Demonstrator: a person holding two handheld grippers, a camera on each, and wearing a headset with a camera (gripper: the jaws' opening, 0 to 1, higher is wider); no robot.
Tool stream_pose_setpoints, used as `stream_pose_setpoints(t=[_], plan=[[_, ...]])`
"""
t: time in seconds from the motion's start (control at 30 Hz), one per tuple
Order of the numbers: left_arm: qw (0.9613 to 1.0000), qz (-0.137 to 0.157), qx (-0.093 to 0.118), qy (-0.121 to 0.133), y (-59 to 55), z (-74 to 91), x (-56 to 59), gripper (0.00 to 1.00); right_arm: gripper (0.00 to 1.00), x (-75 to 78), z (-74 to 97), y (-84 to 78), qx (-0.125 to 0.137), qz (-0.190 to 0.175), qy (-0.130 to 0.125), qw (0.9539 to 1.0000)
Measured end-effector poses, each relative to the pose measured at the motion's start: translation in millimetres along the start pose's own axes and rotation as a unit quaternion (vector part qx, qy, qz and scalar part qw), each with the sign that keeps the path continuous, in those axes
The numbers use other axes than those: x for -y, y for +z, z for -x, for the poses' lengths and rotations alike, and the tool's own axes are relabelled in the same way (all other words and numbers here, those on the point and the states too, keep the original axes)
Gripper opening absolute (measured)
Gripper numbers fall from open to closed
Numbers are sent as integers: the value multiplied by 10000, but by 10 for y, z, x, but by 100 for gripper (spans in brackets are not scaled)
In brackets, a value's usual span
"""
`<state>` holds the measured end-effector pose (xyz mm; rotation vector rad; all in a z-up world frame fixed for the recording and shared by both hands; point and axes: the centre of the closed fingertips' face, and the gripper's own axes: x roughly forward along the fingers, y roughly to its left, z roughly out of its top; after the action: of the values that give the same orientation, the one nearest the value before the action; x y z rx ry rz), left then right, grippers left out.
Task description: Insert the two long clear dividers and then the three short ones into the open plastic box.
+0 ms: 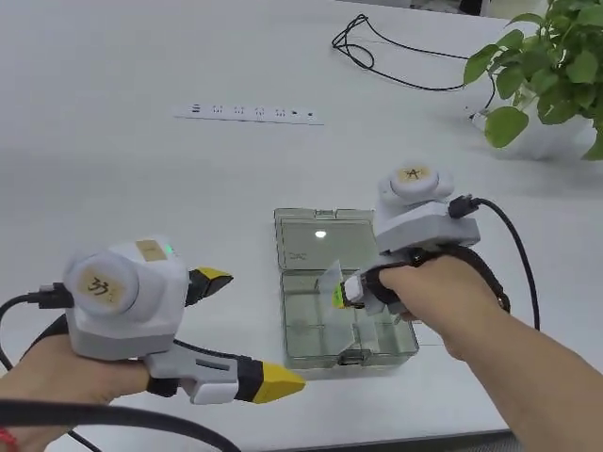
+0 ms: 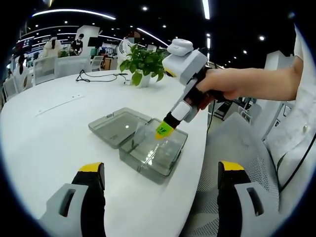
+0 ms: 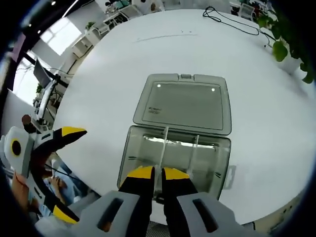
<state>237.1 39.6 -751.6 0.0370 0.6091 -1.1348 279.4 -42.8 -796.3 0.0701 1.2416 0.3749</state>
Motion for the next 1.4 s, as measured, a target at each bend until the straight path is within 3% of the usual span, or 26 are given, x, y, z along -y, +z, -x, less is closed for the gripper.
stream_pose_setpoints(t=[0.2, 0.5, 0.8, 1.1, 1.4], plan=[[10000, 3, -4, 13, 0, 2, 4, 97, 7, -20, -38, 5, -65, 299, -118, 9995], [10000, 21, 12, 30, 8, 3, -4, 97, 7, -23, -46, 12, -81, 154, 26, 9998], [10000, 34, 11, 38, 10, 9, -22, 97, 7, -26, -74, -1, -98, 253, 25, 9996], [10000, -30, -33, -13, -12, -1, -24, 100, 9, -55, -176, -3, -56, 189, 374, 9991], [10000, -63, -62, -9, -33, 8, -56, 100, 10, -54, -269, -38, -66, 160, 534, 9984]])
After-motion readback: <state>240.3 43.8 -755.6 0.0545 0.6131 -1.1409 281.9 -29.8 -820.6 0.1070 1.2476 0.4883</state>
